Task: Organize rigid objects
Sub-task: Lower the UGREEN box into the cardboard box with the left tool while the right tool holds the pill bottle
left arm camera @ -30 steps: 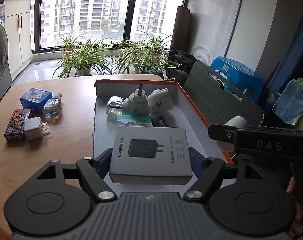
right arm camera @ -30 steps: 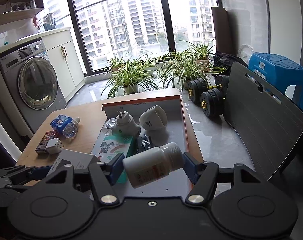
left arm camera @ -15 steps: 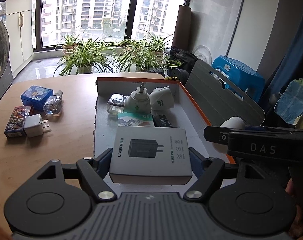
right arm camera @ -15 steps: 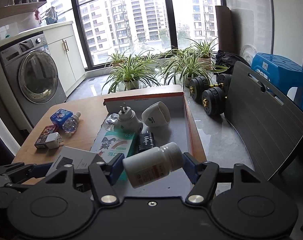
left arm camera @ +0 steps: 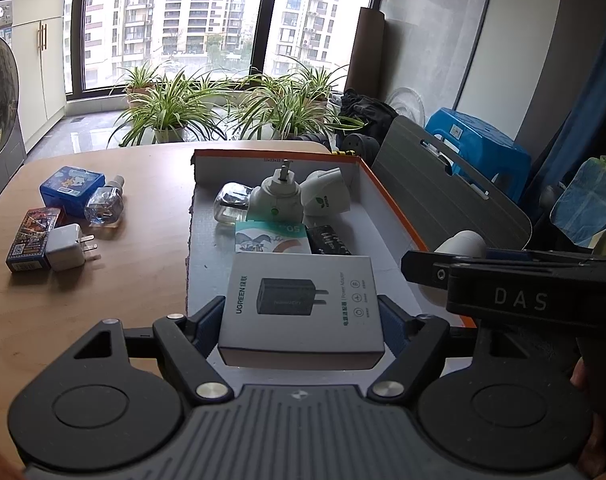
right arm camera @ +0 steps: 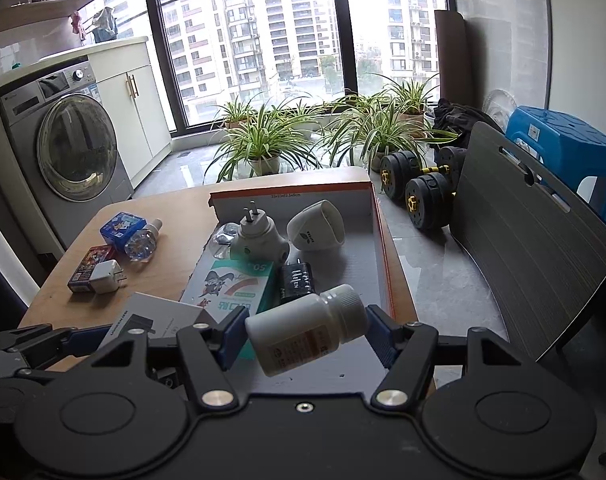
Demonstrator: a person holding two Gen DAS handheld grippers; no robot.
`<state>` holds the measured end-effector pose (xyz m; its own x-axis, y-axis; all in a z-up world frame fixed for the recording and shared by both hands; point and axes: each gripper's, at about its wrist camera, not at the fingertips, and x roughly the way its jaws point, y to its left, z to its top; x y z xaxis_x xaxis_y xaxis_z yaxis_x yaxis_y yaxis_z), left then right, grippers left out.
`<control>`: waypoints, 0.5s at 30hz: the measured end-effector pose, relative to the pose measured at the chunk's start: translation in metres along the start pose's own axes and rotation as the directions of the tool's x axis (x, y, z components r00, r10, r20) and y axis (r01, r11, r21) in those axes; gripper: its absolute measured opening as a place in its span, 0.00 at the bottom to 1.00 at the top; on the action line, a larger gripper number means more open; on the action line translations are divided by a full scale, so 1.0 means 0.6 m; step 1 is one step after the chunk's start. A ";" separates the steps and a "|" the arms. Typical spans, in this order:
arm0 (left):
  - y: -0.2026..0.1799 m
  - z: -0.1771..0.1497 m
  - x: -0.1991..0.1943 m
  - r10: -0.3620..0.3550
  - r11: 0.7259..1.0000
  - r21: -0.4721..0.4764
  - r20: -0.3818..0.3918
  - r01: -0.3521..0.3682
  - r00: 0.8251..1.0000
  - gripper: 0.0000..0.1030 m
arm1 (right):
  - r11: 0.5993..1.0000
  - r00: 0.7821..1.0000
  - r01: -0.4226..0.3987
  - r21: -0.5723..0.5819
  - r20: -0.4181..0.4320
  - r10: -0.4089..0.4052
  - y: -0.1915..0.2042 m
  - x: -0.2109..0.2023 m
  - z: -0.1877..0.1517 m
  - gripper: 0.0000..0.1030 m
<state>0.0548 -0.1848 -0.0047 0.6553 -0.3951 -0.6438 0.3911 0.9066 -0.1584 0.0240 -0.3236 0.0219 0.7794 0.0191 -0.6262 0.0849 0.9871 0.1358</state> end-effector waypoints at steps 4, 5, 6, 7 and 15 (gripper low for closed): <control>-0.001 -0.001 0.004 0.000 1.000 0.001 -0.004 0.000 1.000 0.77 | 1.000 1.000 0.005 -0.004 -0.002 -0.005 0.003 0.005 -0.001 0.75; -0.002 -0.001 0.004 0.000 1.000 0.001 -0.005 0.000 1.000 0.77 | 1.000 1.000 0.007 -0.006 -0.003 -0.007 0.005 0.007 -0.001 0.75; -0.002 -0.002 0.004 0.000 1.000 0.003 -0.005 0.000 1.000 0.77 | 1.000 1.000 0.008 -0.009 -0.004 -0.008 0.006 0.008 -0.002 0.75; -0.002 -0.002 0.005 0.000 1.000 0.003 -0.006 0.000 1.000 0.77 | 1.000 1.000 0.009 -0.011 -0.005 -0.009 0.007 0.010 -0.002 0.75; -0.003 -0.002 0.007 0.000 1.000 0.005 -0.007 0.000 1.000 0.77 | 1.000 1.000 0.010 -0.014 -0.008 -0.010 0.009 0.011 -0.002 0.75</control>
<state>0.0561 -0.1878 -0.0083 0.6506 -0.3941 -0.6492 0.3943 0.9059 -0.1547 0.0289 -0.3178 0.0173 0.7736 0.0100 -0.6336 0.0844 0.9893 0.1187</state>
